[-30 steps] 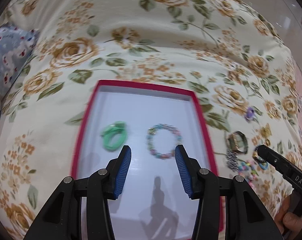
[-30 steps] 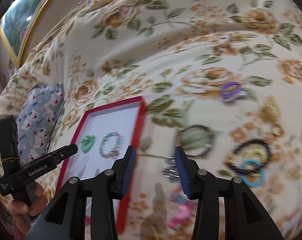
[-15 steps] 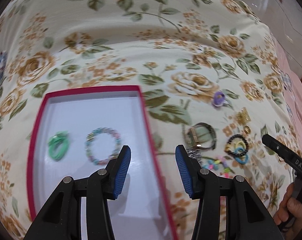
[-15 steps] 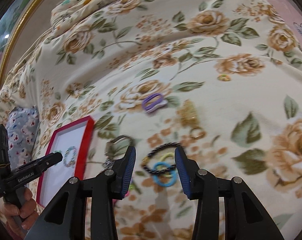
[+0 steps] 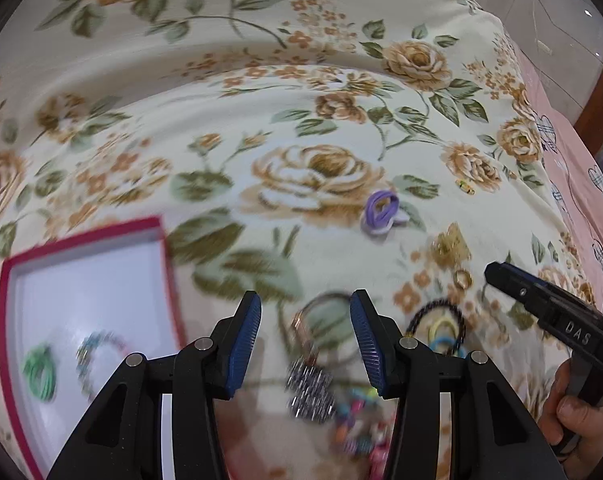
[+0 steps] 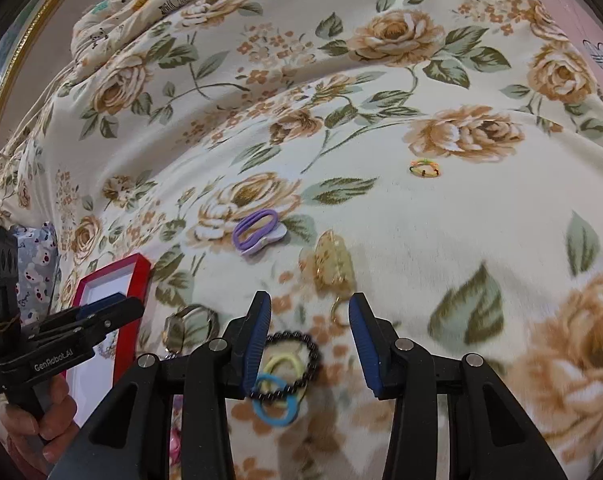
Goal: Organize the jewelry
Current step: 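Grasp the purple hair tie with the left tool while the right tool grasps the yellow claw clip, then carry the purple tie and claw clip into the box and release both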
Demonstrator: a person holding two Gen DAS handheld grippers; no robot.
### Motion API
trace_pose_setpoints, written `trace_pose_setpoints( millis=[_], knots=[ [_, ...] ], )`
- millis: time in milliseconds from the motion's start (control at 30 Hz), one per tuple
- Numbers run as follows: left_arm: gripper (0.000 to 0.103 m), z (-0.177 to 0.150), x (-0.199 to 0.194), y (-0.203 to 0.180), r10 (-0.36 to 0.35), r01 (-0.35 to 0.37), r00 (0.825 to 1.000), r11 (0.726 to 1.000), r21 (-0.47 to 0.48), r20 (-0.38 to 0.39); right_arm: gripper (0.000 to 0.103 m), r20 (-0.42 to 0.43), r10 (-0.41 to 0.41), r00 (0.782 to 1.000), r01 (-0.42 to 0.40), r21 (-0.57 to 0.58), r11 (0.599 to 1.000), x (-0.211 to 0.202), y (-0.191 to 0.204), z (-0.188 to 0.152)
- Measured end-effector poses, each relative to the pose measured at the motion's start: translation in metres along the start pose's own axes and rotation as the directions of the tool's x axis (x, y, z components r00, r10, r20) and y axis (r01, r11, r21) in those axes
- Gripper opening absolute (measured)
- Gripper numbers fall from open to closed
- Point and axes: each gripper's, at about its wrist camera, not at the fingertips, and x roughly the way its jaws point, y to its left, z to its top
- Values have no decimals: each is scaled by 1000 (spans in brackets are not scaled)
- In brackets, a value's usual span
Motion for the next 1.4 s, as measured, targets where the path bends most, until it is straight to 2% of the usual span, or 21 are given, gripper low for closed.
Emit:
trace_pose_setpoints(
  millis=[267,567,600,667,700,767,967,1400],
  knots=[
    [47,42,64,-18,-59,61,997,997,49,-42,44,-59,-7,998,4,-51,999,27,-1,11],
    [46,69,128,-38,-115,120,989,991,58,-93,44,-69,-3,998,1,-21,1000,44,-13,13],
    [43,70,134,-40,-119,126,988,990,59,-102,44,-67,5,998,-6,-15,1000,45,-15,13],
    [16,72,142,-42,-133,140,985,988,63,-106,43,-60,14,998,-14,-10,1000,47,-16,13],
    [10,73,144,-42,-138,146,984,987,64,-109,43,-58,15,998,-16,-12,1000,48,-16,13],
    [7,72,143,-39,-143,150,984,987,61,-103,37,-52,16,999,-17,-19,1000,49,-15,12],
    [6,58,115,-26,-145,149,986,988,46,-77,36,-39,0,999,-2,-47,999,42,-5,10],
    [6,-4,12,27,-145,146,989,985,-94,12,36,-20,105,994,-106,-84,991,8,45,-9]
  ],
)
